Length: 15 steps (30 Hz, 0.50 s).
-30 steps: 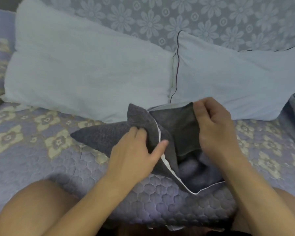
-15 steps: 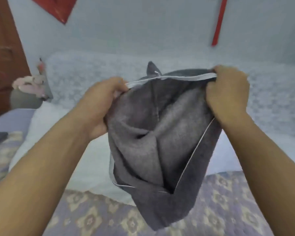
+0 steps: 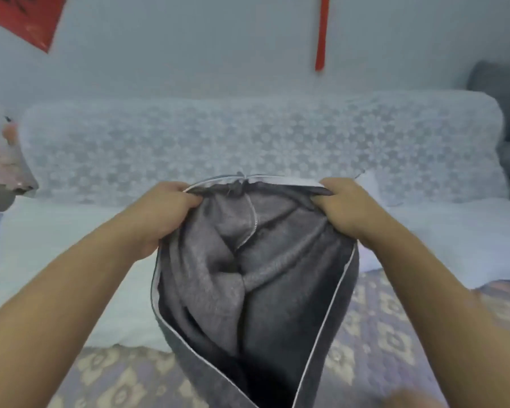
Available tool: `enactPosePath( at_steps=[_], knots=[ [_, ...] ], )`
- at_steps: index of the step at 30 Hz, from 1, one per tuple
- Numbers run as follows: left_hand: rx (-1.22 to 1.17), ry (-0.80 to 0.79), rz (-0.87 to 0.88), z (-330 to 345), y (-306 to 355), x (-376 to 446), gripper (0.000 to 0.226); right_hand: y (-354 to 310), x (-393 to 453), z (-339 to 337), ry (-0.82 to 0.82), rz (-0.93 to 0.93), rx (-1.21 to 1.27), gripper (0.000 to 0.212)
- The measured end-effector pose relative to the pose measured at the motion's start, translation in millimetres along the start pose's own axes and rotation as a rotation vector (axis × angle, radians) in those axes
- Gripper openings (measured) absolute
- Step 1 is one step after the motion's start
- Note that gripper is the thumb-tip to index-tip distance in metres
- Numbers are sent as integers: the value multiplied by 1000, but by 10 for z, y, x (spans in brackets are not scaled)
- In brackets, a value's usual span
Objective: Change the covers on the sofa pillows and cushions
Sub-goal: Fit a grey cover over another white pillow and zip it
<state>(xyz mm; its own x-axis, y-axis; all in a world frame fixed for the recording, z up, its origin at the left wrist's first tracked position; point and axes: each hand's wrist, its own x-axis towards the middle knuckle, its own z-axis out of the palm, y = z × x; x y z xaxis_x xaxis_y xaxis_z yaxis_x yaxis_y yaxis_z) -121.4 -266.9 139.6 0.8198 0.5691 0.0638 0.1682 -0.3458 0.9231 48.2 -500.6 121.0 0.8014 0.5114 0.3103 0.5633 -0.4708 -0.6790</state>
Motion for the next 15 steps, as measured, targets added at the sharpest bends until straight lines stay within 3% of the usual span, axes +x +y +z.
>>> enactPosePath(
  at_steps=[1, 3, 5, 6, 8, 11, 13, 15],
  knots=[
    [73, -47, -34, 227, -189, 74, 16, 340, -8, 193, 6, 49, -51, 24],
    [212, -149, -103, 756, -615, 172, 16, 1059, -185, 623, -193, 197, -179, 9],
    [322, -244, -141, 1321, -1059, 240, 20, 1659, -482, 873, -542, 306, -368, 47],
    [340, -284, -152, 1592, -1250, 282, 21, 1871, -604, 909, -607, 359, -347, 59],
    [325, -308, -158, 2048, -1546, 402, 23, 2224, -702, 865, -458, 418, -203, 63],
    [250, -296, -188, 2518, -1699, 647, 26, 2780, -453, 662, -100, 694, 130, 58],
    [276, -358, -203, 2771, -1717, 828, 24, 3293, -140, 456, 204, 792, 294, 54],
    [375, -443, -184, 3032, -1743, 987, 24, 3916, 145, 187, 484, 883, 469, 68]
  ],
)
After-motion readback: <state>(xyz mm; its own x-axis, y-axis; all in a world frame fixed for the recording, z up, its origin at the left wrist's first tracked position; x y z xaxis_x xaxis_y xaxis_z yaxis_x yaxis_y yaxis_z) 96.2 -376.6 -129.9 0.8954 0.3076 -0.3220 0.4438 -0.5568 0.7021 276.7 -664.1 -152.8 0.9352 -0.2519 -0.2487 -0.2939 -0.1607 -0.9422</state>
